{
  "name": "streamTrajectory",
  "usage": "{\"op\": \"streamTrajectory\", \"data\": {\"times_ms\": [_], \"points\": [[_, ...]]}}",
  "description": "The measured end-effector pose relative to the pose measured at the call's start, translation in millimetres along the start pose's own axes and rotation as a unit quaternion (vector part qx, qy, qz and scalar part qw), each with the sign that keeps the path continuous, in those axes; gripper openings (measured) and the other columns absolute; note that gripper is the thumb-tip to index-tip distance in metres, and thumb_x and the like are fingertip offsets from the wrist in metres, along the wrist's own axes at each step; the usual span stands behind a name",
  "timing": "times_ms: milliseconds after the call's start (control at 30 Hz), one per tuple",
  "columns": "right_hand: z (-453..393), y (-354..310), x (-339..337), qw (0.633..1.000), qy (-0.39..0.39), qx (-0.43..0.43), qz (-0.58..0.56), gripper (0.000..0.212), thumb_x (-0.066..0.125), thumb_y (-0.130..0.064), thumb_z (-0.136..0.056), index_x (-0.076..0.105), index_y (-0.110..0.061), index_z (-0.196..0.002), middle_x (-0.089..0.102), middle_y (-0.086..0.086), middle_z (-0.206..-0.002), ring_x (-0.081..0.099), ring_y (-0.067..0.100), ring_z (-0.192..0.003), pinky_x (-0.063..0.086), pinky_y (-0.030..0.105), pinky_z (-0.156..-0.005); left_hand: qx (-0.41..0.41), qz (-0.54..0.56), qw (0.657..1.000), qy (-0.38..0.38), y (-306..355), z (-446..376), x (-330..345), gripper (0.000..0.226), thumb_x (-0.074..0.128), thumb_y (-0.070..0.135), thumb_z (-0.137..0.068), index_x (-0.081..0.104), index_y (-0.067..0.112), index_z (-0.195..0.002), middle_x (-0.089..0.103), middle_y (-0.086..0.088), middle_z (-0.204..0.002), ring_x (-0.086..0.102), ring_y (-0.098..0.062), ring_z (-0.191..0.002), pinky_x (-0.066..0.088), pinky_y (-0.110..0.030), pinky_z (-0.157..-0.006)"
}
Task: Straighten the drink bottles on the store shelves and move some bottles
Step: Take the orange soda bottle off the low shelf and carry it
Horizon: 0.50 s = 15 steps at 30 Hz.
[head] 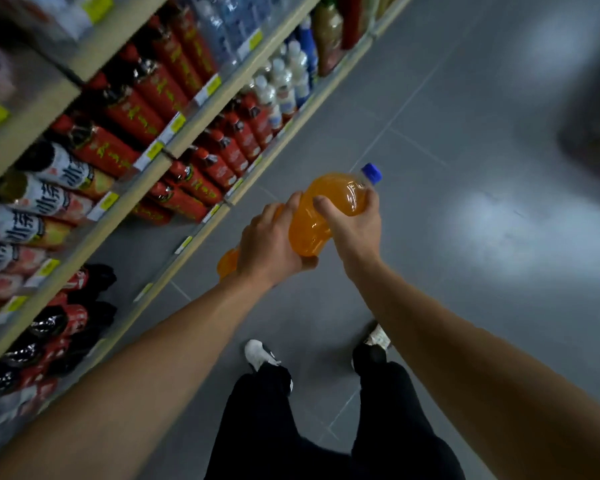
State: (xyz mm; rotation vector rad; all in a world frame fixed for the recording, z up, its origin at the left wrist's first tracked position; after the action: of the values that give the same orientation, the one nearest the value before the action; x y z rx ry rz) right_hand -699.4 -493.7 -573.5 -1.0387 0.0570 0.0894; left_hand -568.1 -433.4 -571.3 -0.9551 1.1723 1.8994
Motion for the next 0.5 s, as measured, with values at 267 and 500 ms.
{"op": "streamTrajectory", "data": {"times_ms": [267,500], "points": [[-27.8,-86.7,-158.6,0.998,0.036,-0.04,-0.034,0.099,0.084,-0.052,-0.064,0.031,-0.033,-0.145,0.053,-0.002,-0.132,0.057,0.019,-0.115,0.054,0.046,-0.095,0.053,-0.007,0.999,0.003,184.6,-27.5,-13.1,0.122,0.09,0.052,-0.056,0.014,0.043,-0.152,0.042,0.0,-0.144,0.049,-0.03,-0.127,0.047,-0.048,-0.095],[-97.7,-154.1,-239.8,0.996,0.046,-0.07,-0.015,0.106,0.081,-0.062,-0.06,0.021,-0.043,-0.145,0.042,0.001,-0.146,0.049,0.024,-0.127,0.05,0.052,-0.099,0.081,0.008,0.996,0.021,293.9,-102.5,-17.8,0.119,0.088,0.052,-0.06,0.012,0.044,-0.151,0.042,0.0,-0.145,0.049,-0.031,-0.128,0.049,-0.054,-0.096]]}}
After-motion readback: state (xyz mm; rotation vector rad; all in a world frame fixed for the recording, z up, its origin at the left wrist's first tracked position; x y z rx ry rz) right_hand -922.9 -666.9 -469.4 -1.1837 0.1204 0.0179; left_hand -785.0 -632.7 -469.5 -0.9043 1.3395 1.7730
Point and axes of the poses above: each hand's wrist, its own z-axis away from the middle knuckle, its own x-axis out of the palm, y = z × x, the point moved 1 cm from there along -z, towards the middle knuckle
